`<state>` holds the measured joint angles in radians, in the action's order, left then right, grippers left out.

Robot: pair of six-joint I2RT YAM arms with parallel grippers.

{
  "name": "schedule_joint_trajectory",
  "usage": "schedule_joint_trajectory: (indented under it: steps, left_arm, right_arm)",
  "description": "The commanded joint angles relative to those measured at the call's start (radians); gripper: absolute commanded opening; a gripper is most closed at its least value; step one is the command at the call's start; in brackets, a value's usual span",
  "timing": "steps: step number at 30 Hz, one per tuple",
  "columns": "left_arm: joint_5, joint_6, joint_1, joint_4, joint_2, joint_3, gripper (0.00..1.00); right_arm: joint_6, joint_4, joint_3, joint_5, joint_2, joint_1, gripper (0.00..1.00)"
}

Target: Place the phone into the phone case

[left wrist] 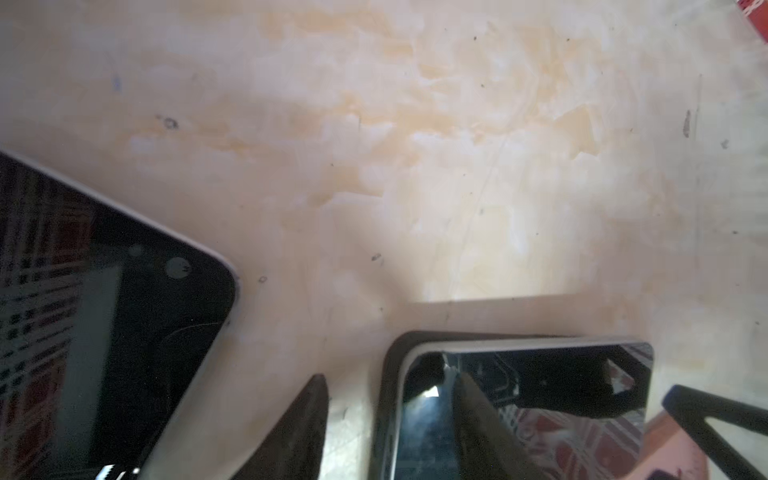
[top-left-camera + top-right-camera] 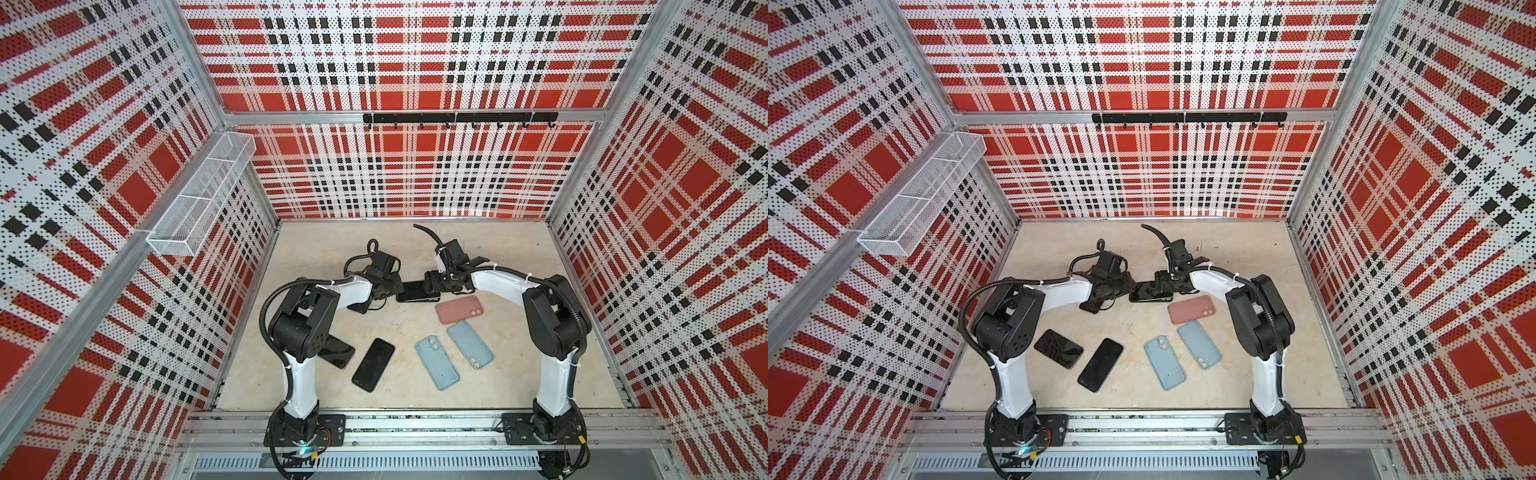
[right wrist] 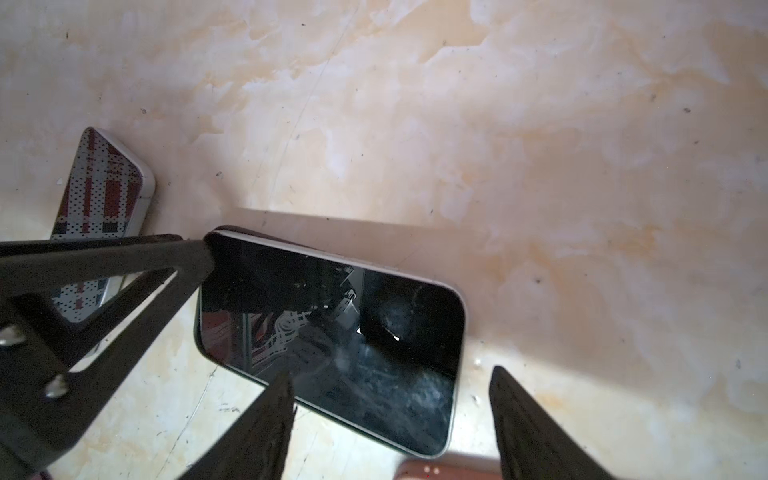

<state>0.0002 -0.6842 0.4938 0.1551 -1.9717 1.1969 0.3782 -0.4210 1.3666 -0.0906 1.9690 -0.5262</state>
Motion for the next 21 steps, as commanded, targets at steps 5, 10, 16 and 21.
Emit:
schedule_joint_trajectory:
  steps: [5,10,16,21]
  left_arm:
    - [-0.153,0.138,0.037,0.224,-0.086,0.088,0.47]
    - [-0.136,0.148,0.040,0.242,-0.114,0.100,0.44]
    - [-0.111,0.135,0.043,0.239,-0.115,0.092,0.38]
    - [-0.064,0.102,0.026,0.207,-0.086,0.049,0.39]
  right_arm:
    - [0.004,0.034,-0.015,0.025,0.001,0.000,0.75]
    - [0.012,0.039,-0.023,0.005,0.006,0.006,0.75]
    - [0.024,0.050,-0.050,-0.022,0.007,0.006,0.75]
    - [0.029,0.059,-0.069,-0.031,0.004,0.007,0.73]
